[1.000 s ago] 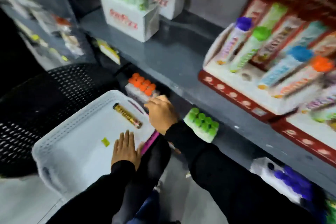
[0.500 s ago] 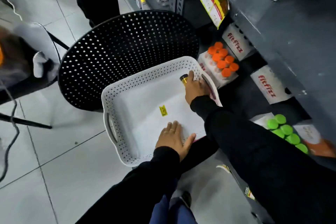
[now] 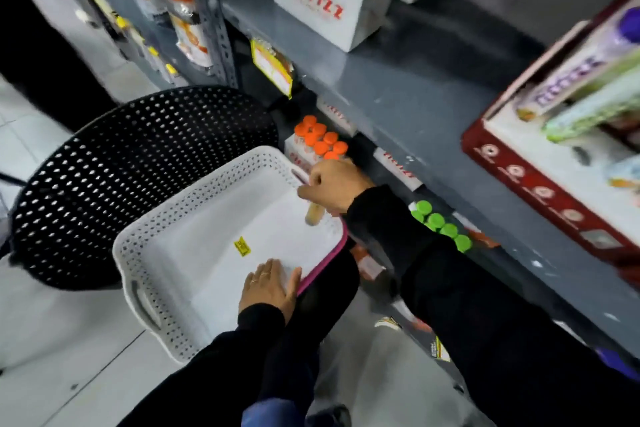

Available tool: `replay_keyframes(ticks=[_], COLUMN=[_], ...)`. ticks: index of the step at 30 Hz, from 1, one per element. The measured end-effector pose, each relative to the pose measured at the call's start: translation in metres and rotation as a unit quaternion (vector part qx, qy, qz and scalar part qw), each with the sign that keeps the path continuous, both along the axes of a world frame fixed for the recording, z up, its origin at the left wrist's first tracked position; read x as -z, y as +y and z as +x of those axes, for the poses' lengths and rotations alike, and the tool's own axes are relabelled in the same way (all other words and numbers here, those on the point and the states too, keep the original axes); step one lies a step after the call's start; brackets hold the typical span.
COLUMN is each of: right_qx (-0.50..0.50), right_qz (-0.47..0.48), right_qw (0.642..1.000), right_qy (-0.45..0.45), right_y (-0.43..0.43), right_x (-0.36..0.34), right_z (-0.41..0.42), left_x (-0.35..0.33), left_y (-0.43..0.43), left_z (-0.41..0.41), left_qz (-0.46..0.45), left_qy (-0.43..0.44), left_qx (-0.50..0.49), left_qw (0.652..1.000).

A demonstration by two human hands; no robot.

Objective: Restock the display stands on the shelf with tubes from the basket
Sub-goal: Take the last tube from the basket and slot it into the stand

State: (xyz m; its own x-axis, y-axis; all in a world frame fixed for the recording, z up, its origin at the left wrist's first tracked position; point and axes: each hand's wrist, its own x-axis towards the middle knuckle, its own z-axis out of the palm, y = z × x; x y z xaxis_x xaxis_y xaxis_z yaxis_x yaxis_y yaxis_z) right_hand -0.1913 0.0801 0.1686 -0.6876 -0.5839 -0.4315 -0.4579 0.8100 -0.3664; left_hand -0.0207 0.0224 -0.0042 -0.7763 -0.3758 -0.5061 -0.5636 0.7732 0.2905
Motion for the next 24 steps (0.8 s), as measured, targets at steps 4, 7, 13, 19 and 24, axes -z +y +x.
replay_keyframes(ticks=[4,7,13,19,24], right_qx=[0.035,0.059,0.114,0.162,0.206], right_qz=[0.005,0.023,-0.007,-0.029,-0.075], right_qw=[0.998,0.993,0.982,0.968,0.959], right_qy=[0.052,0.098,0.149,0.189,0.179], right_y=[0.042,0.083,0.158,0.208,0.229], right_x=[-0.061,-0.105,-0.171,-0.201,-0.215], right_z=[0.011,0.021,0.041,0.053,0.054], left_x=[-0.016,-0.042,-0.097,-0.138,-0.145], left_y=[0.009,0.024,0.064,0.104,0.112], left_z=[-0.018,-0.044,-0.1,-0.136,-0.151], left_qz=[-0.035,-0.069,-0.044,-0.082,-0.113], left_qy=[0.047,0.138,0.35,0.374,0.347], left_qx=[0.024,0.072,0.157,0.299,0.316], left_qw=[0.998,0.985,0.922,0.874,0.876])
